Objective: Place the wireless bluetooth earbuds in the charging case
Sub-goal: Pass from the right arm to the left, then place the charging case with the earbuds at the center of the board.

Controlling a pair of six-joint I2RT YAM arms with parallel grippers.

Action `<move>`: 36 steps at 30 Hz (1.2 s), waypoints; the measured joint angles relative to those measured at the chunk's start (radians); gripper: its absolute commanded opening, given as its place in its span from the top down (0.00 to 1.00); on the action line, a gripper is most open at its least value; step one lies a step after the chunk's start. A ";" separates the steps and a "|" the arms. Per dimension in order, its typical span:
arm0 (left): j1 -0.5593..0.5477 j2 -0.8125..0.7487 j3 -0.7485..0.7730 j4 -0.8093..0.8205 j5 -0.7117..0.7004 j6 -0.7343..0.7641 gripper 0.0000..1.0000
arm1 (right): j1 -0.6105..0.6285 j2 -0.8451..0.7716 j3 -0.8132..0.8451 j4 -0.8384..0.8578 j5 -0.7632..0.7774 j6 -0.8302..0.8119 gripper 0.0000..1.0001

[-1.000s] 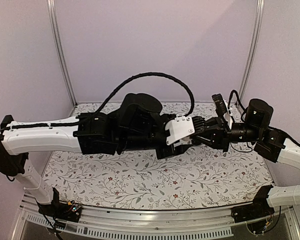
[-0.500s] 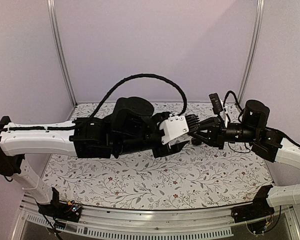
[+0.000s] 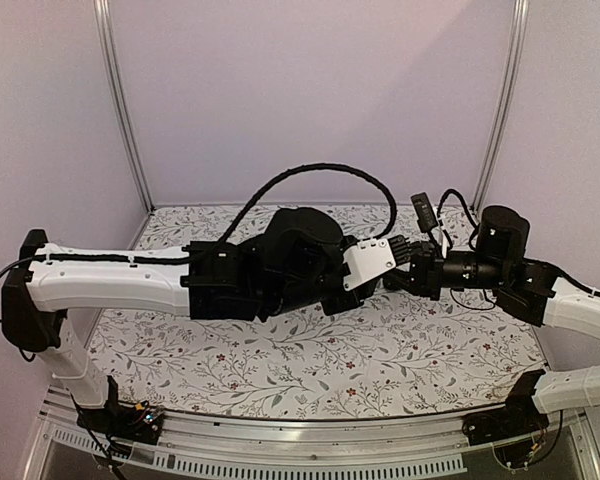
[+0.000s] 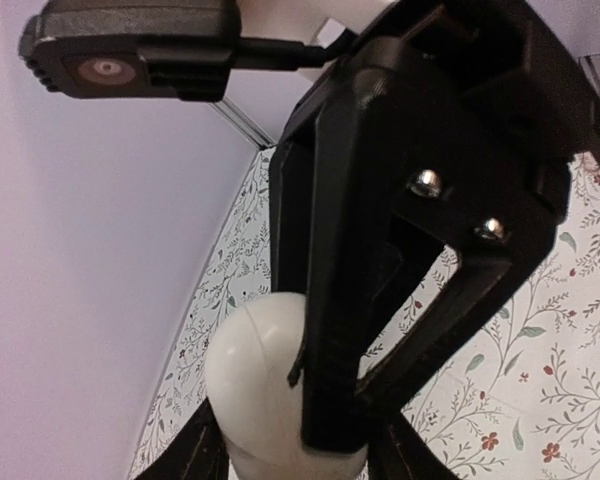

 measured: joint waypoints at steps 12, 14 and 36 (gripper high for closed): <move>0.025 0.005 -0.003 0.009 0.017 -0.039 0.73 | -0.006 0.003 -0.020 0.043 0.041 0.048 0.31; 0.040 0.005 -0.013 0.016 0.044 -0.056 0.74 | -0.017 0.003 -0.027 0.044 0.052 0.057 0.21; 0.378 0.394 0.020 -0.082 0.517 -0.340 0.74 | -0.221 -0.103 -0.172 0.004 0.208 0.061 0.01</move>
